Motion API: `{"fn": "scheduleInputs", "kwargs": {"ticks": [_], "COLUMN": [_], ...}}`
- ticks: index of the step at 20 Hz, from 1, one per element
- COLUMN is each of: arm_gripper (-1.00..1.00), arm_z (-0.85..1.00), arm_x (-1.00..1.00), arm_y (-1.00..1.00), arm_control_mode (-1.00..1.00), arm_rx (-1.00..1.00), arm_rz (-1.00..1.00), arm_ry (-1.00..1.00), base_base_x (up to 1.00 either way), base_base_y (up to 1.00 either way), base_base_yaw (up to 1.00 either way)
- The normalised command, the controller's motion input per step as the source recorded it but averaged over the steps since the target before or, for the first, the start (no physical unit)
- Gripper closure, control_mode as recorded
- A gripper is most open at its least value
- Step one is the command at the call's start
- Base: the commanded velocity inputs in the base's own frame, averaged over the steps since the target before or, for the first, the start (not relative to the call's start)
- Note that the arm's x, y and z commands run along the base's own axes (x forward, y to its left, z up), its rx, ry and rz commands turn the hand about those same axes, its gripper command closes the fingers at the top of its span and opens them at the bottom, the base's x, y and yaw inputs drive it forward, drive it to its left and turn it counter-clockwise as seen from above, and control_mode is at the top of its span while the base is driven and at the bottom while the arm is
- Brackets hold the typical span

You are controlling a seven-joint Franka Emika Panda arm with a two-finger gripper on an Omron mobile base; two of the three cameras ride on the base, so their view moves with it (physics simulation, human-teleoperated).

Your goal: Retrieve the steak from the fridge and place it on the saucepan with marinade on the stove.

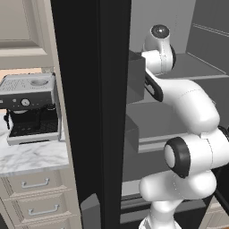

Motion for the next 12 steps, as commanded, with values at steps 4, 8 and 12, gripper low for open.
{"fn": "scheduleInputs", "kwargs": {"ticks": [4,8,12], "arm_gripper": [1.00,1.00,1.00], "arm_z": [-0.38,-0.32,-0.07], "arm_x": [0.00,0.01,0.07], "arm_y": [-0.02,-0.01,0.00], "arm_control_mode": [-1.00,-1.00,-1.00], "arm_rx": [0.00,0.00,0.00], "arm_rz": [0.00,0.00,0.00], "arm_ry": [0.00,0.00,0.00], "base_base_x": [0.00,0.00,0.00], "base_base_y": [0.00,0.00,0.00], "base_base_yaw": [0.00,0.00,0.00]}}
